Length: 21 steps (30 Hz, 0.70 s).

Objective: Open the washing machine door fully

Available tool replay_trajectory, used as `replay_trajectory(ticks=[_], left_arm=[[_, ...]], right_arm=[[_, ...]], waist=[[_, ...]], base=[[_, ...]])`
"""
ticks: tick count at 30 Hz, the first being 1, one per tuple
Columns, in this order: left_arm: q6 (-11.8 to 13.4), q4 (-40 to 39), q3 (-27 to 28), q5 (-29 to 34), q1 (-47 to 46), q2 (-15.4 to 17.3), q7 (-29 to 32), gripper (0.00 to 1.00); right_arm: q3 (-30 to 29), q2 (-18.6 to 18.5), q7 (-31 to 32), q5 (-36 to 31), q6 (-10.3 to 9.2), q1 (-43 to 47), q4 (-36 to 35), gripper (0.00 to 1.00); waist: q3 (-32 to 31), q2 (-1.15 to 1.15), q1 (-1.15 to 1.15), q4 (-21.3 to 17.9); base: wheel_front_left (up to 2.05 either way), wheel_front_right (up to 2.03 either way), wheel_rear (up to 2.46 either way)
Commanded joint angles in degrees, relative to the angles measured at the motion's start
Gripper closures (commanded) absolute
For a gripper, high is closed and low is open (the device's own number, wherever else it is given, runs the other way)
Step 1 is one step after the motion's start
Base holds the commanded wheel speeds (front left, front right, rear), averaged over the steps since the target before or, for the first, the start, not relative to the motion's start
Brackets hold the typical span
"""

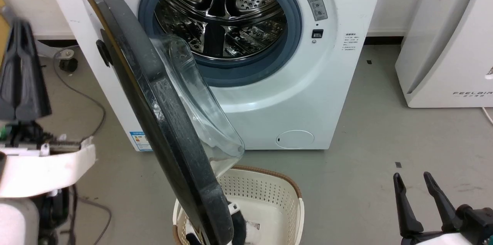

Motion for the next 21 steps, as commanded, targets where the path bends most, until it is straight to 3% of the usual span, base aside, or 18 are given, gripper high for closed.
replay_trajectory(ticks=[1,5,12,21], left_arm=[[-0.4,-1.7,-1.3,0.4,-2.1,0.0,0.8,1.00],[-1.3,-4.9,-5.1,0.3,-4.2,-1.2,2.6,1.00],[-4.4,-12.4,-17.4,-2.0,-4.5,-5.7,8.4,1.00],[-5.0,-13.3,-25.0,-5.3,2.6,-7.2,13.6,1.00]], right_arm=[[-0.1,0.2,0.1,0.2,0.05,0.8,-0.1,0.00],[-0.1,0.2,0.2,0.2,0.05,0.7,0.0,0.00],[-0.1,0.2,0.4,0.4,0.05,0.8,0.4,0.00],[-0.3,0.2,0.4,0.6,0.05,1.1,1.2,0.00]], waist=[[0.0,0.00,0.00,0.1],[0.0,0.00,0.00,0.2],[0.0,0.00,0.00,0.1],[-0.1,0.00,0.00,0.3]], base=[[0.00,0.00,0.00],[0.00,0.00,0.00],[0.00,0.00,0.00],[0.00,0.00,0.00]])
